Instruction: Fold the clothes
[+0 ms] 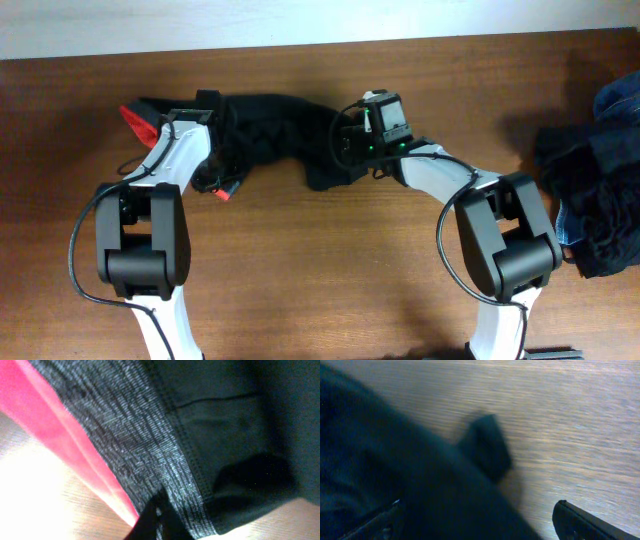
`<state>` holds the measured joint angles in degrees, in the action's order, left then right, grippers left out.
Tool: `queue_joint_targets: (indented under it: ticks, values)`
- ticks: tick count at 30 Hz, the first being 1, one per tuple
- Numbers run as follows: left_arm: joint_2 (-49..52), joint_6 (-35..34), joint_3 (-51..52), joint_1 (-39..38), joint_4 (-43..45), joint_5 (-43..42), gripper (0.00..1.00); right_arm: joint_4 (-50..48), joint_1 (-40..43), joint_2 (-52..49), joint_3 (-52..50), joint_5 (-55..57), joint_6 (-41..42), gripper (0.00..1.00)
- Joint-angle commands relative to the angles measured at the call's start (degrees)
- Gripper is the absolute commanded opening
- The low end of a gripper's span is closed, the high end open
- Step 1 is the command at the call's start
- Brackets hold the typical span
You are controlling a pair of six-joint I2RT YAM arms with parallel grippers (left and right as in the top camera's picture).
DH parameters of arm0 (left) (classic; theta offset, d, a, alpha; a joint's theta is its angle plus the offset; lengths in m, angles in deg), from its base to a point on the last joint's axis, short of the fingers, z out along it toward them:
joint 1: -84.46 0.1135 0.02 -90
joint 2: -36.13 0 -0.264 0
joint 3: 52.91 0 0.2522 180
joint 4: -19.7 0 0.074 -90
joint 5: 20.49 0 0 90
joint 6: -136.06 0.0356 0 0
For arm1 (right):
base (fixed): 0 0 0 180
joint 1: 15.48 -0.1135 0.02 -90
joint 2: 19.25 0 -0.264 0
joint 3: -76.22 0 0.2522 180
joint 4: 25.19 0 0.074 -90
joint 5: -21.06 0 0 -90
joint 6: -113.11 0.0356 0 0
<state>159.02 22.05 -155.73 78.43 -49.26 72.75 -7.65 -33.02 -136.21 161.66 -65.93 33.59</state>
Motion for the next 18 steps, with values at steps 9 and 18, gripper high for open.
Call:
queue_joint_targets:
  ticks: [9,18]
  values:
    - [-0.22,-1.22,0.85,3.74,-15.76,10.93,0.25,6.36,4.7,4.98,1.66,0.94,-11.34,0.99]
    - [-0.24,-1.27,0.83,3.56,-23.28,15.63,0.33,16.83,7.32,12.55,7.04,-0.04,-11.34,0.99]
